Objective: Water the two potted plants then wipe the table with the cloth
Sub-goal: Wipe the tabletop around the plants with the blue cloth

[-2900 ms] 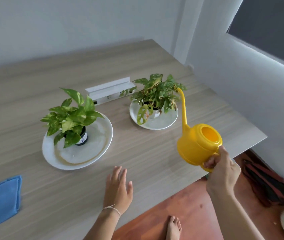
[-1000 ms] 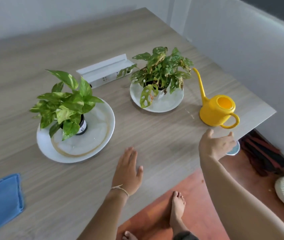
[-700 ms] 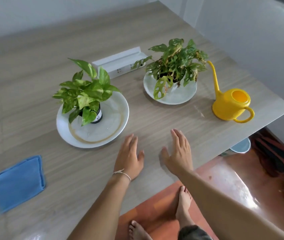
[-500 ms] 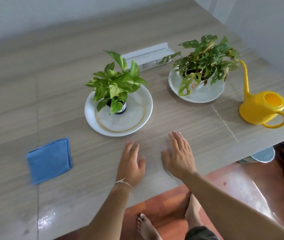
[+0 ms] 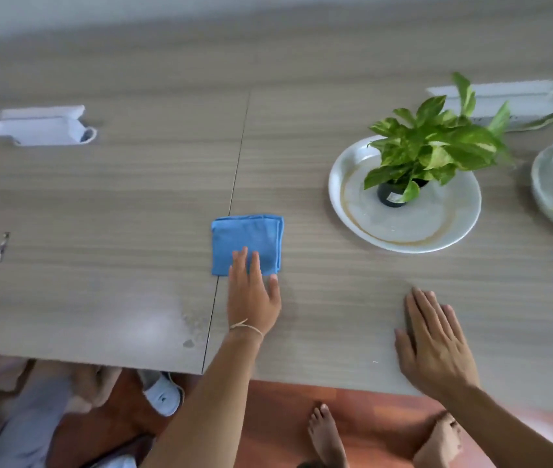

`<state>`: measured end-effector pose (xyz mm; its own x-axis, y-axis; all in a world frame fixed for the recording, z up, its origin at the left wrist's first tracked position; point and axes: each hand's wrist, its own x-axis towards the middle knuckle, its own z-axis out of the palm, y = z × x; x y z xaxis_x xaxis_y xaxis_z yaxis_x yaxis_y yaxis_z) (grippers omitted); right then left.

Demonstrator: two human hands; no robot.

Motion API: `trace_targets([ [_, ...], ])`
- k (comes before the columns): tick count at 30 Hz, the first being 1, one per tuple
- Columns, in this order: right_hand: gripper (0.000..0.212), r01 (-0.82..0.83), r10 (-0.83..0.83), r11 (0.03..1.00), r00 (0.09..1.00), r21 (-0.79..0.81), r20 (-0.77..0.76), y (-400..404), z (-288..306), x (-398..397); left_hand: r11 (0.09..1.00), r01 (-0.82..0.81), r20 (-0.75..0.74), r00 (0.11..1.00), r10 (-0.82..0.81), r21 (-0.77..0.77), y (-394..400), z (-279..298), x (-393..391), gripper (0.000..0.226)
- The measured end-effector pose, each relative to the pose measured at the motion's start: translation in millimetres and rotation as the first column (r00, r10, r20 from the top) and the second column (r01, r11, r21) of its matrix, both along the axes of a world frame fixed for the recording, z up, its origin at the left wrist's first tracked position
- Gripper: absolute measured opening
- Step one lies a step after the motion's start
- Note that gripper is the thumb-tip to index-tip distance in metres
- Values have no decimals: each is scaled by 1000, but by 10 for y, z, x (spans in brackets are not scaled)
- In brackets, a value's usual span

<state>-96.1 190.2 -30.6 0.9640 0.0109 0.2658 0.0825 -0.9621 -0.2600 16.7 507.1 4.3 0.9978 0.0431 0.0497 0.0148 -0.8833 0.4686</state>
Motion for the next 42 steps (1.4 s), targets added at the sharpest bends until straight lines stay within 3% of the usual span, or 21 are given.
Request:
trace_targets([
  [8,61,-60,60,998,998,-3,-8,296,15,133,984,28,-84,996,-14,178,402,-87,885,65],
  [18,62,-44,46,998,998,35,-52,297,64,145,932,106,-101,992,-75,346,285,-222,733,87],
  [26,63,-11,26,990,994,138,-106,325,193,136,907,302,-138,952,-272,293,-381,-177,124,89],
  [31,63,63,-18,955,988,291,-154,347,306,83,824,500,-142,866,-480,266,-939,-191,-361,88],
  [35,55,33,12,947,990,318,-137,414,351,50,771,568,-178,823,-539,289,-1262,-146,-581,84],
  [37,51,-8,43,945,994,327,-100,486,348,52,793,572,-163,820,-549,210,-1267,-111,-573,83],
  [40,46,-71,88,939,996,336,-35,668,344,145,805,579,-57,806,-589,-128,-1024,-32,-464,73],
  [42,45,-76,96,941,994,328,-45,818,343,235,862,486,58,874,-483,-141,-755,-22,-353,61],
])
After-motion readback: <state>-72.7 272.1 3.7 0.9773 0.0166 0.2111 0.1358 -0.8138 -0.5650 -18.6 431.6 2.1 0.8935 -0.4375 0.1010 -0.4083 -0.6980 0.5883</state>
